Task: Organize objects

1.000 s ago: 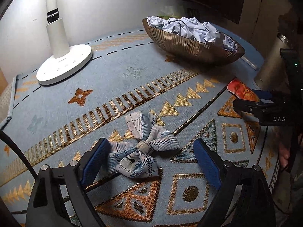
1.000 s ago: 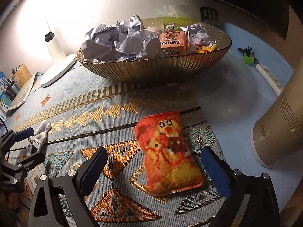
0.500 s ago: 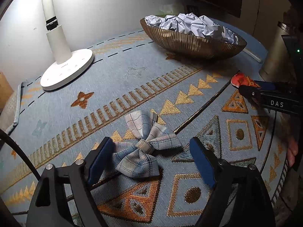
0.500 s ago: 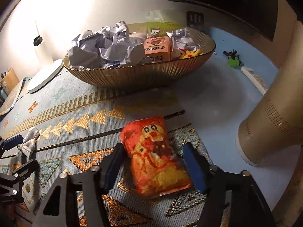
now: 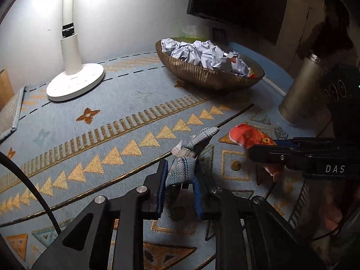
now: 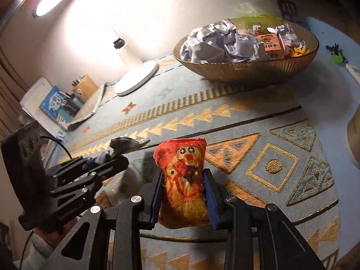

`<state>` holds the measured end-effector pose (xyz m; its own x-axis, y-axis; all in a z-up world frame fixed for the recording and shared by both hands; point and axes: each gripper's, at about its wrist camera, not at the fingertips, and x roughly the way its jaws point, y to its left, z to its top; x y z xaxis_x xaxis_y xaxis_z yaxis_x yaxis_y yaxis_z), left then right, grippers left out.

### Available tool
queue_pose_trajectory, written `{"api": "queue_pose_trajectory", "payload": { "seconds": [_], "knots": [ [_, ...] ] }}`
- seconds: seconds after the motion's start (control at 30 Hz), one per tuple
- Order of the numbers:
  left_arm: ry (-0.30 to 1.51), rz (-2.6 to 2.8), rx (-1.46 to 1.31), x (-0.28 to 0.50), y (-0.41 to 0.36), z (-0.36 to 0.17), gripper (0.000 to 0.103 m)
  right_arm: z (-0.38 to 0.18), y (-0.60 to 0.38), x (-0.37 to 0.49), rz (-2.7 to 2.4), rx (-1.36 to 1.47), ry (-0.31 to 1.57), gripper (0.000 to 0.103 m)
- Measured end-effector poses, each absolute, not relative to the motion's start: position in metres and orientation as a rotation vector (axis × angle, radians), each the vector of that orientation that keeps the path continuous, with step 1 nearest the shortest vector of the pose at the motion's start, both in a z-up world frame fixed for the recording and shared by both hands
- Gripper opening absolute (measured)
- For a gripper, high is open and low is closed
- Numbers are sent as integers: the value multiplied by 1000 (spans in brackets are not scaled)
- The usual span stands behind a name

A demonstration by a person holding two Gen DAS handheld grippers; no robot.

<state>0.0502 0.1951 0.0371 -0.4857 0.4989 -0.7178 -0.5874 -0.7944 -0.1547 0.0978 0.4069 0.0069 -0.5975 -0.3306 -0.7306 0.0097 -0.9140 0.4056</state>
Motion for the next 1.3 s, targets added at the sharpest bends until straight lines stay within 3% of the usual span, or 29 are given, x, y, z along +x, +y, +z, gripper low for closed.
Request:
{"api": "queue_pose_trajectory", "payload": {
  "seconds": [0.17, 0.47, 0.73, 0.77, 0.9, 1.0, 1.07, 1.1, 1.13, 1.23, 1.27, 1.3],
  "knots": [
    [98, 2263, -961, 48, 197, 71, 18, 45, 403, 109, -2615, 1174, -545, 33],
    [145, 2330, -677, -9, 258, 167, 18, 139, 426, 82, -3007, 956, -391, 33],
    [199, 2287, -653, -87, 335, 179, 19, 156, 481, -4, -3213, 975, -535, 34],
    [181, 2250, -667, -93, 341, 175, 30, 152, 485, -13, -3214, 1000, -548, 34],
    [174, 2250, -805, -119, 349, 149, 54, 131, 504, -49, -3147, 1217, -581, 40],
    [154, 2272, -859, -120, 333, 134, 54, 122, 507, -42, -3071, 1243, -624, 40],
    [125, 2295, -869, -111, 312, 131, 54, 123, 496, -25, -3065, 1209, -573, 46],
    [104, 2312, -870, -104, 299, 131, 54, 126, 487, -16, -3071, 1197, -527, 53],
    [88, 2332, -865, -94, 284, 131, 54, 127, 478, -6, -3074, 1176, -482, 66],
    [77, 2419, -833, -65, 234, 131, 58, 131, 446, 32, -3044, 1080, -357, 83],
    [72, 2450, -822, -54, 213, 129, 60, 131, 433, 46, -3019, 1054, -307, 84],
    [63, 2484, -828, -45, 195, 126, 70, 128, 419, 58, -2998, 1039, -254, 86]
  ]
}}
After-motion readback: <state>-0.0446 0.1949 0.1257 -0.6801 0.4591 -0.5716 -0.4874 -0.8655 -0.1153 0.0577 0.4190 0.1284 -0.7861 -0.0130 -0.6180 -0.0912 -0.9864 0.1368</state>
